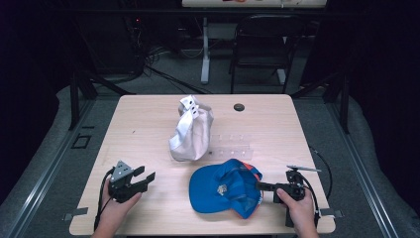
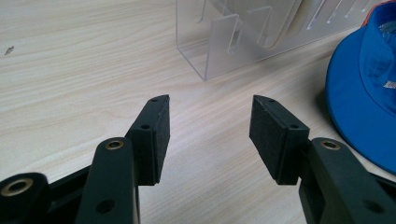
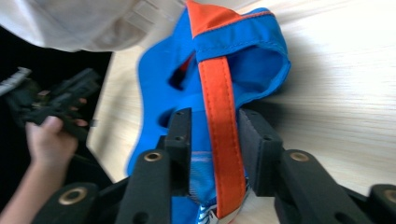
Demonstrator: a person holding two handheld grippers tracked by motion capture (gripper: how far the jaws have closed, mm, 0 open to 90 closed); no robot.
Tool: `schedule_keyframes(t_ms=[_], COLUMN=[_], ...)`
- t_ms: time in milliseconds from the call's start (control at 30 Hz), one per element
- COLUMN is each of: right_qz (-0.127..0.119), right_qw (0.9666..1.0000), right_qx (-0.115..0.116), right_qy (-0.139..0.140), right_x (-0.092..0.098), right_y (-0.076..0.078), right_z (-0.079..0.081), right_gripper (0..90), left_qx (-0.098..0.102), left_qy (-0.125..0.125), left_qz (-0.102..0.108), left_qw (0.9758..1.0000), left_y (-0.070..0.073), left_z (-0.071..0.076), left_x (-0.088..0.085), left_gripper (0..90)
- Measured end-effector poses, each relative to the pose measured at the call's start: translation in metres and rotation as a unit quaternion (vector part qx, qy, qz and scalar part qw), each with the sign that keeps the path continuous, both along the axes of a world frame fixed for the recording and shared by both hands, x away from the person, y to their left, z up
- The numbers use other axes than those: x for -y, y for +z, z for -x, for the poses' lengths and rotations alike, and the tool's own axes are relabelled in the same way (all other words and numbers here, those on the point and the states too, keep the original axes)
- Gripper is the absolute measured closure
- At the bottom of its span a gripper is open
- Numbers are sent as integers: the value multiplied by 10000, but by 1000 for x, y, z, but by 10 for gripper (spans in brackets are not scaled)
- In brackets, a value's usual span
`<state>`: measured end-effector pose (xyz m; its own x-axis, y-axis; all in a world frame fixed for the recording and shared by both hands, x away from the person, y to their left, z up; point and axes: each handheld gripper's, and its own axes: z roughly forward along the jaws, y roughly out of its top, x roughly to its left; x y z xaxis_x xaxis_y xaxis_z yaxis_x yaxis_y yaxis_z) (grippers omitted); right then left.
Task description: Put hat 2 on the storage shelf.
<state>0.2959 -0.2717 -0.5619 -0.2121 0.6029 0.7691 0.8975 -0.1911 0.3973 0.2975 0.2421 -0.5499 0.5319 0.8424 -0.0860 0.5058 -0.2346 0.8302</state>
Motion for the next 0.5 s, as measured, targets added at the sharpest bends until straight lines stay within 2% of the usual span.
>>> schedule_keyframes(t_ms=[33, 67, 133, 267, 300, 333, 500], right_qz=[-88, -138, -167, -278, -88, -272, -153], right_qw=[10000, 9998, 9998, 9994, 9994, 9992, 9994], right_qx=[-1, -27, -53, -135, -165, -146, -189], right_qy=[-10, 113, 76, 178, 286, 254, 240], right_x=[-1, 0, -2, -3, -2, -4, -5], right_y=[1, 2, 3, 7, 9, 8, 11], right_z=[0, 0, 0, 0, 0, 0, 0], right_gripper=[686, 692, 723, 752, 759, 763, 767], left_qx=[0, -14, -12, -12, -10, -10, -10], left_qy=[0, 14, 24, 31, 33, 33, 32], left_qz=[0, -10, -10, -10, -9, -9, -9], left_qw=[10000, 10000, 10000, 10000, 10000, 10000, 10000], left_y=[0, 0, 0, 0, 0, 0, 0], left_z=[0, 0, 0, 0, 0, 0, 0], left_x=[0, 0, 0, -1, -1, -1, -1], left_gripper=[488, 488, 488, 488, 488, 488, 488])
